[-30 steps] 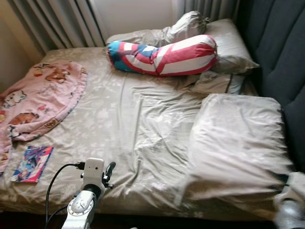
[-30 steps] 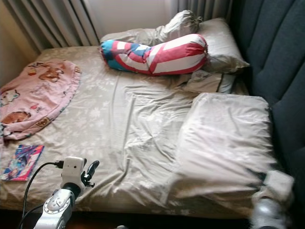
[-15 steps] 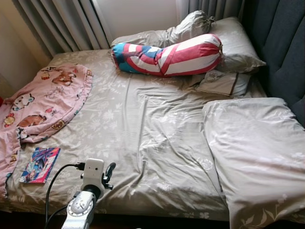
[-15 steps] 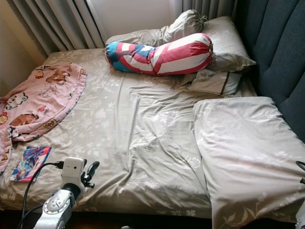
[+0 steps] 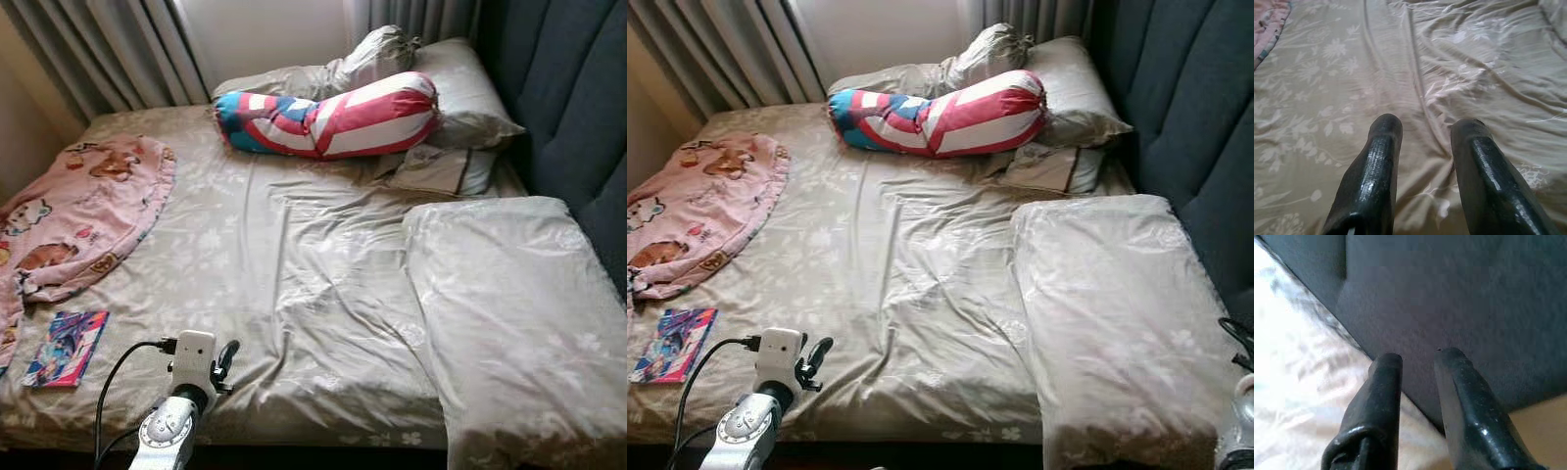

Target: Clean up the room

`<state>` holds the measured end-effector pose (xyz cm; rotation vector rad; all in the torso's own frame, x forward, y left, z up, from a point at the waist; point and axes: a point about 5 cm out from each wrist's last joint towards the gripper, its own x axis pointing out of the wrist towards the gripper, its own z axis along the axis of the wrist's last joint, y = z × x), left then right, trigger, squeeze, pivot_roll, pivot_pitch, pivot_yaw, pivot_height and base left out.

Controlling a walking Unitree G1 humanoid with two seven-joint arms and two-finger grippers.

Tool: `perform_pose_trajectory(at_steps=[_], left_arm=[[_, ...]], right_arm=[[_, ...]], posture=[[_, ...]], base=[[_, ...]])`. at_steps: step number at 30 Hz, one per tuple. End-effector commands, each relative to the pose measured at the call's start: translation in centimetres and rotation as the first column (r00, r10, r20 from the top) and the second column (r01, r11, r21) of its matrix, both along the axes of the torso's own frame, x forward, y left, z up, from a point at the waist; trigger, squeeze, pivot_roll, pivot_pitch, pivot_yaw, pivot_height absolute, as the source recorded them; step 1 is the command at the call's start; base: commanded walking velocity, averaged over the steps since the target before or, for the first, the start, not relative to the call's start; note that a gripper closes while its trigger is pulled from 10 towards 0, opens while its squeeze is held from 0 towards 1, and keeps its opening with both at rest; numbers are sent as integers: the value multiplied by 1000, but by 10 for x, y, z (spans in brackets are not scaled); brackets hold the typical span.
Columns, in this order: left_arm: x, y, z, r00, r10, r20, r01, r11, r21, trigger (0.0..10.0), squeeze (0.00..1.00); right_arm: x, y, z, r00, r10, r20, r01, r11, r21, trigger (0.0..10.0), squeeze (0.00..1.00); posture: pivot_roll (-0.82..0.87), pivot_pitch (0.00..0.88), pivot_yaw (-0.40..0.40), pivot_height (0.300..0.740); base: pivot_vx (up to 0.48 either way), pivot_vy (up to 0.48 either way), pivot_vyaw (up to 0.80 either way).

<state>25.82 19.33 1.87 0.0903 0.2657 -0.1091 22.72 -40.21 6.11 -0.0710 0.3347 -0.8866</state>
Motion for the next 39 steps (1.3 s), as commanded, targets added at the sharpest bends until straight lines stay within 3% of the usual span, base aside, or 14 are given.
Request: perform_pose_trajectory(at_steps=[1, 3, 5, 6, 8, 9, 10, 12, 13, 15, 20, 31, 34, 39], left_arm=[[-1, 7, -3, 1000, 14, -12, -14, 1000, 9, 10000, 0], [0, 6, -4, 1000, 16, -15, -16, 1000, 5, 10000, 0], [2, 5, -7, 999, 17, -29, -17, 1000, -4, 10000, 0], [2, 5, -7, 999, 17, -29, -17, 1000, -4, 10000, 0], [4, 5, -10, 998, 26, -52, -27, 999, -20, 10000, 0], [4, 6, -16, 995, 42, -86, -45, 998, -32, 10000, 0], [4, 6, -16, 995, 42, -86, -45, 998, -32, 10000, 0], [2, 8, -28, 986, 66, -155, -72, 997, -32, 10000, 0], [2, 8, -28, 986, 66, -155, -72, 997, -32, 10000, 0], [-4, 12, -39, 968, 101, -231, -110, 994, -28, 10000, 0], [-21, 12, -61, 910, 165, -380, -203, 977, -61, 10000, 0], [-50, -5, -88, 829, 136, -542, -155, 988, 11, 10000, 0], [-58, -14, -94, 810, 107, -577, -100, 994, 45, 10000, 0], [-65, -6, -97, 796, 119, -593, -101, 993, 64, 10000, 0]], right_arm=[[12, 15, -3, 995, 101, 20, -101, 995, 2, 10000, 0], [19, 28, -8, 985, 164, 60, -166, 985, 35, 10000, 0], [29, 58, -22, 946, 316, 66, -321, 944, 81, 10000, 0], [29, 58, -22, 946, 316, 66, -321, 944, 81, 10000, 0], [35, 81, -32, 905, 421, 64, -425, 898, 110, 10000, 0], [37, 110, -48, 855, 518, 34, -516, 841, 165, 10000, 0], [37, 110, -48, 855, 518, 34, -516, 841, 165, 10000, 0], [33, 144, -69, 799, 602, 0, -583, 773, 250, 10000, 0], [33, 144, -69, 799, 602, 0, -583, 773, 250, 10000, 0], [23, 167, -88, 775, 630, -56, -580, 744, 332, 10000, 0], [5, 204, -112, 625, 762, -168, -652, 629, 424, 10000, 0], [-21, 215, -132, 576, 773, -268, -597, 621, 509, 10000, 0], [-31, 213, -137, 648, 715, -264, -518, 667, 535, 10000, 0], [-44, 215, -144, 642, 713, -283, -493, 666, 560, 10000, 0]], posture=[[-104, 92, 85, 740], [-107, 87, 80, 740], [-111, 80, 76, 740], [-111, 80, 76, 740], [-116, 72, 71, 740], [-122, 53, 62, 740], [-122, 53, 62, 740], [-116, 34, 48, 740], [-116, 34, 48, 740], [-120, 19, 31, 740], [-102, 0, -4, 740], [-90, 0, -31, 740], [-100, 0, -16, 740], [-108, 0, -3, 740]], base=[[0, 0, 0], [0, 0, 0], [0, 0, 0], [0, 0, 0], [0, 0, 0], [0, 0, 0], [0, 0, 0], [0, 0, 0], [0, 0, 0], [0, 0, 0], [0, 0, 0], [0, 0, 0], [0, 0, 0], [0, 0, 0]])
